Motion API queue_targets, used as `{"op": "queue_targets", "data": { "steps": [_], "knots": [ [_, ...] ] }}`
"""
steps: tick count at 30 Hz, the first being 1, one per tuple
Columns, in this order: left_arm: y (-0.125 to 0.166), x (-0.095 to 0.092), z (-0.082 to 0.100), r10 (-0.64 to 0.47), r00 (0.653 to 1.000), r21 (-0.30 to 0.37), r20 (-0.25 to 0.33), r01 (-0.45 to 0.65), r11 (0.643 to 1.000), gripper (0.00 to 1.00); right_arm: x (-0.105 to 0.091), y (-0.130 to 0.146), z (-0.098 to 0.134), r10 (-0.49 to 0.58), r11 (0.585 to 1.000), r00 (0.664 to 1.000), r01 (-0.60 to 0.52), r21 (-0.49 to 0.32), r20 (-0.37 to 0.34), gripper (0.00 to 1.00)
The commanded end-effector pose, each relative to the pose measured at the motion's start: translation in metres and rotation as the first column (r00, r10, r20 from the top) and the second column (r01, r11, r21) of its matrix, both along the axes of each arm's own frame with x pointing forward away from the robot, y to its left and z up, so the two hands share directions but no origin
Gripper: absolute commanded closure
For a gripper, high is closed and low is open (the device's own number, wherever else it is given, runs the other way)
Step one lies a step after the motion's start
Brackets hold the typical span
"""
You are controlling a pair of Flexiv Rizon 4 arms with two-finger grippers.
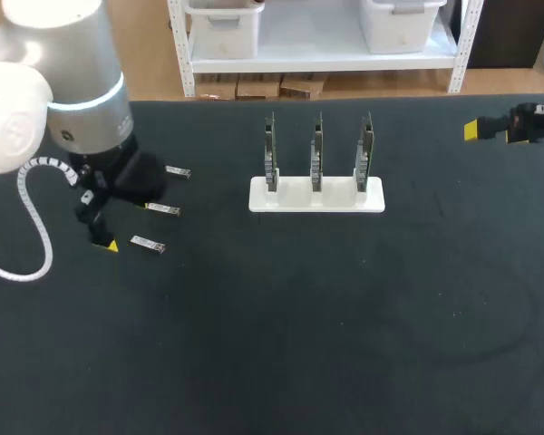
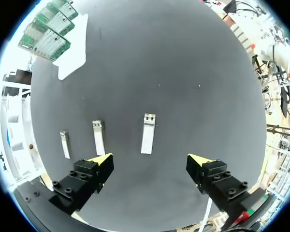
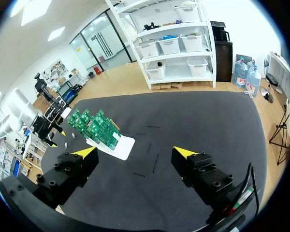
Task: Pick up the optical module with the left hand, and insert it into the network port with the right hand.
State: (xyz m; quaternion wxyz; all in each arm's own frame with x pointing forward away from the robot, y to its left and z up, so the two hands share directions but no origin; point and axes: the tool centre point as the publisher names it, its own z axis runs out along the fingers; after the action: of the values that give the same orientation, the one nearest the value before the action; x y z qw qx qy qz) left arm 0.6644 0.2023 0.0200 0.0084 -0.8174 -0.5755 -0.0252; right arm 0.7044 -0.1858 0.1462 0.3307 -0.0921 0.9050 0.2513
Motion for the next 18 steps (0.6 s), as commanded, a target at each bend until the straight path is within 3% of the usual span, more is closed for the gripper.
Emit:
{"op": "queue_targets", "data": {
  "steps": [1, 13, 18],
  "knots": [
    [-0.003, 0.002, -0.011, 0.006, 1.0, 0.021, -0.005, -0.006, 1.0, 0.0, -0.001, 0.0, 0.001, -0.002, 1.0, 1.0, 0.002, -0.002, -0.001, 0.0],
    [-0.007, 0.006, -0.022, 0.013, 1.0, 0.026, -0.02, -0.013, 1.0, 0.0, -0.001, 0.0, 0.001, -0.002, 1.0, 1.0, 0.002, -0.002, -0.001, 0.0],
    [-0.006, 0.012, -0.029, 0.013, 0.999, 0.021, -0.052, -0.012, 1.0, 0.0, -0.001, 0.0, 0.001, -0.002, 1.0, 1.0, 0.002, -0.002, -0.001, 0.0]
  ]
}}
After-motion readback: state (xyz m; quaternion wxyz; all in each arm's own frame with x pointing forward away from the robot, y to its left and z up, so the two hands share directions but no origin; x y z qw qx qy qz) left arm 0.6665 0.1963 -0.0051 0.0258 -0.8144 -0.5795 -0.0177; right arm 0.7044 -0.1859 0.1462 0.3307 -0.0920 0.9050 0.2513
